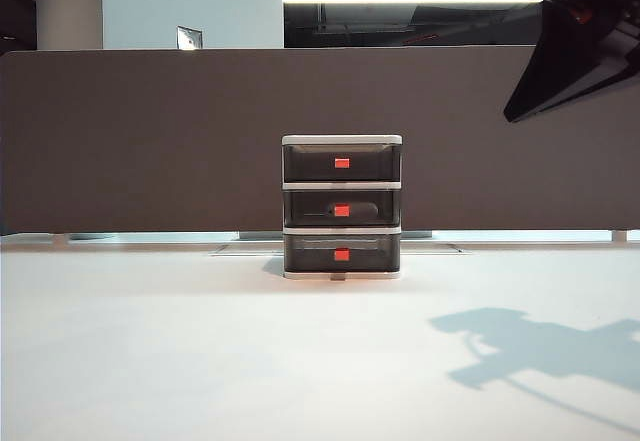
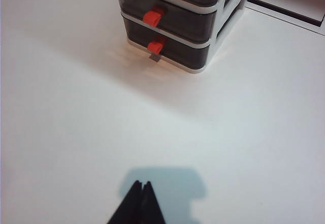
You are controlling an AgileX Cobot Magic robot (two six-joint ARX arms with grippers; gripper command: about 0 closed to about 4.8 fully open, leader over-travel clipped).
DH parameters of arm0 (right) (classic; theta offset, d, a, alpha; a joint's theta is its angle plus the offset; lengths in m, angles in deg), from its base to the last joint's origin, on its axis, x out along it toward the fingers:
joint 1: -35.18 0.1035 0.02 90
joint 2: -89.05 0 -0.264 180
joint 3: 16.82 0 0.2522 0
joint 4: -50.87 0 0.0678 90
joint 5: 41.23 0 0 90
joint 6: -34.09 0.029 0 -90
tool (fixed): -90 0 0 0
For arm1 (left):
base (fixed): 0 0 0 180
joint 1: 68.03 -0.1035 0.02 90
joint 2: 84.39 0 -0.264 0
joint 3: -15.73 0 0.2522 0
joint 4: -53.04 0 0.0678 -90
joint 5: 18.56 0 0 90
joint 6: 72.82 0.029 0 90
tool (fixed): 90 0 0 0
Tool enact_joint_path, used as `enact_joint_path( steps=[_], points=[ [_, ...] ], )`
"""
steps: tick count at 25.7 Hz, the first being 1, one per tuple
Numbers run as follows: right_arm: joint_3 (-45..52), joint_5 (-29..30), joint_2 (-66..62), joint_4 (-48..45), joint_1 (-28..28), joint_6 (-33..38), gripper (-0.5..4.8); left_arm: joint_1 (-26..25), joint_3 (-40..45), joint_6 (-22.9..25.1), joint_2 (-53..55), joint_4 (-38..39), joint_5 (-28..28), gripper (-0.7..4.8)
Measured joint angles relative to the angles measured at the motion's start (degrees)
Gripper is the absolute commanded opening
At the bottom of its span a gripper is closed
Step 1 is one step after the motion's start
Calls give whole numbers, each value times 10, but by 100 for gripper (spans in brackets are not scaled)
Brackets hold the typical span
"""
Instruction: Pick up the earphone case on the table, open the lid, insert the wireless earphone on the table into it, close the lid, put the earphone case into the second layer of the drawer, and finally close the drawer.
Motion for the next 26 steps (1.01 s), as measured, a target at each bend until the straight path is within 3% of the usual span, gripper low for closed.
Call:
enact_joint_path(
  steps=[6, 11, 19, 26],
  points=[
    [12, -31, 24, -7, -6, 0, 0, 0, 0, 0, 0, 0, 0, -5],
    [115, -99, 149, -74, -62, 0, 0, 0, 0, 0, 0, 0, 0, -5],
    [248, -100, 392, -89, -156, -1, 0, 0, 0, 0, 0, 0, 0, -5],
    [287, -100, 487, -91, -240, -1, 0, 0, 0, 0, 0, 0, 0, -5]
  ],
)
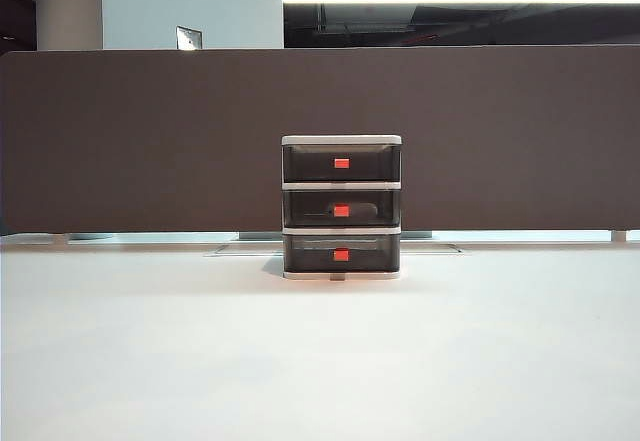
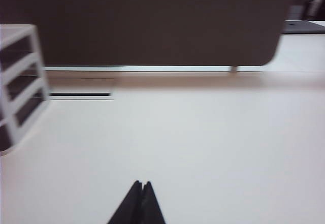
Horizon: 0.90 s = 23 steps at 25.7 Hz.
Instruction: Pick up the earphone case on the table, open the lid, insert the wireless earphone on the table into it, close the lid, put the earphone case into the second layer of the drawer, and finally close the drawer.
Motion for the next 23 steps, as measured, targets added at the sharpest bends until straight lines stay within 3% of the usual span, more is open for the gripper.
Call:
enact_joint_path(
  steps=[6, 11, 23],
  points=[
    [54, 1, 24, -36, -47, 2, 0, 0, 0, 0, 0, 0, 0, -5],
    [63, 35, 24, -69, -47, 38, 0, 0, 0, 0, 0, 0, 0, -5],
    [63, 63, 24, -69, -51, 42, 0, 0, 0, 0, 0, 0, 0, -5]
  ],
)
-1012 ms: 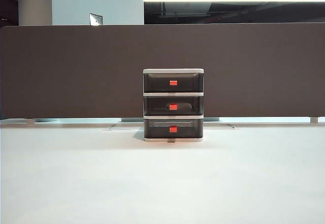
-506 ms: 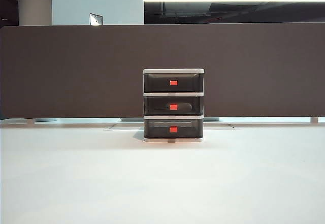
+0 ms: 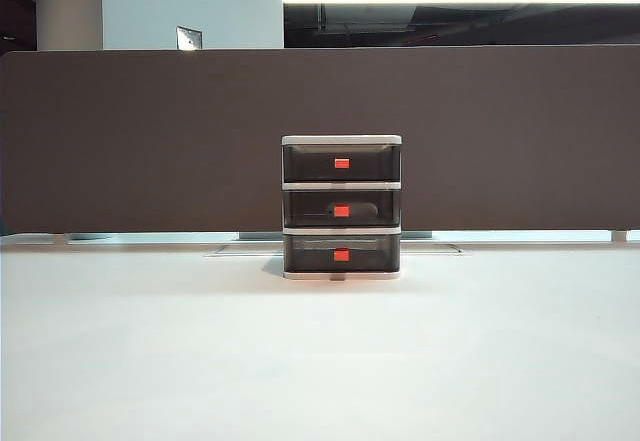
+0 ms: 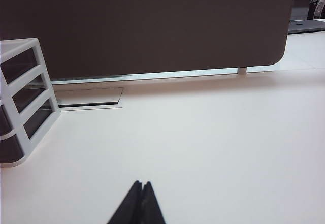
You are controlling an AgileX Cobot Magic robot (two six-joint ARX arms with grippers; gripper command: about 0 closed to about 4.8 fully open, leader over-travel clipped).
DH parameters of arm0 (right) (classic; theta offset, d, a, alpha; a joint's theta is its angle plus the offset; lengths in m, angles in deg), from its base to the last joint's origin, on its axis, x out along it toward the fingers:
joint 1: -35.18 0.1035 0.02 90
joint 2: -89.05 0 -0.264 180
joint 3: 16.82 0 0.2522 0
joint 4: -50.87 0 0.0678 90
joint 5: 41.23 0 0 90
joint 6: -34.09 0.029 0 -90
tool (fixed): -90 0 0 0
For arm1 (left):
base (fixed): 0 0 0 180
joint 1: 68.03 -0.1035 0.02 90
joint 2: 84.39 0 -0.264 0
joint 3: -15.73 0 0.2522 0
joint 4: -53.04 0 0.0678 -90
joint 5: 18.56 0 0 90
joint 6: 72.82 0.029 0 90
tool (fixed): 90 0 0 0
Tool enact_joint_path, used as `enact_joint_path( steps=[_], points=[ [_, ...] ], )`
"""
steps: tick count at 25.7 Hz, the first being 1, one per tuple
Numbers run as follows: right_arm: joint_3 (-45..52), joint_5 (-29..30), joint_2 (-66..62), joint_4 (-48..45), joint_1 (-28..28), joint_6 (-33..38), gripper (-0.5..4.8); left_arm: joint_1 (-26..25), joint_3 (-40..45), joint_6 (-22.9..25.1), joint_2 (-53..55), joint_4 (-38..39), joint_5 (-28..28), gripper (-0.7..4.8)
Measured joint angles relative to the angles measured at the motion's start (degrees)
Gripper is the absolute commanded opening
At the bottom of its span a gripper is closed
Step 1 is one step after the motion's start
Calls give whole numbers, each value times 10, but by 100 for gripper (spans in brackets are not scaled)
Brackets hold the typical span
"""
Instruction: Pick up the earphone case on the table, open the lid, insert the wireless earphone on the table into it, close the lid, put the earphone case into the second layer of the drawer, and finally close the drawer.
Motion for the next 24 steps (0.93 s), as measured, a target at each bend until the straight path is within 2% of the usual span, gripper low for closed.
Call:
enact_joint_path(
  steps=[7, 24],
  points=[
    [0, 0, 0, 0, 0, -29, 0, 0, 0, 0, 0, 0, 0, -5],
    [0, -1, 0, 0, 0, -31, 0, 0, 0, 0, 0, 0, 0, -5]
  ],
)
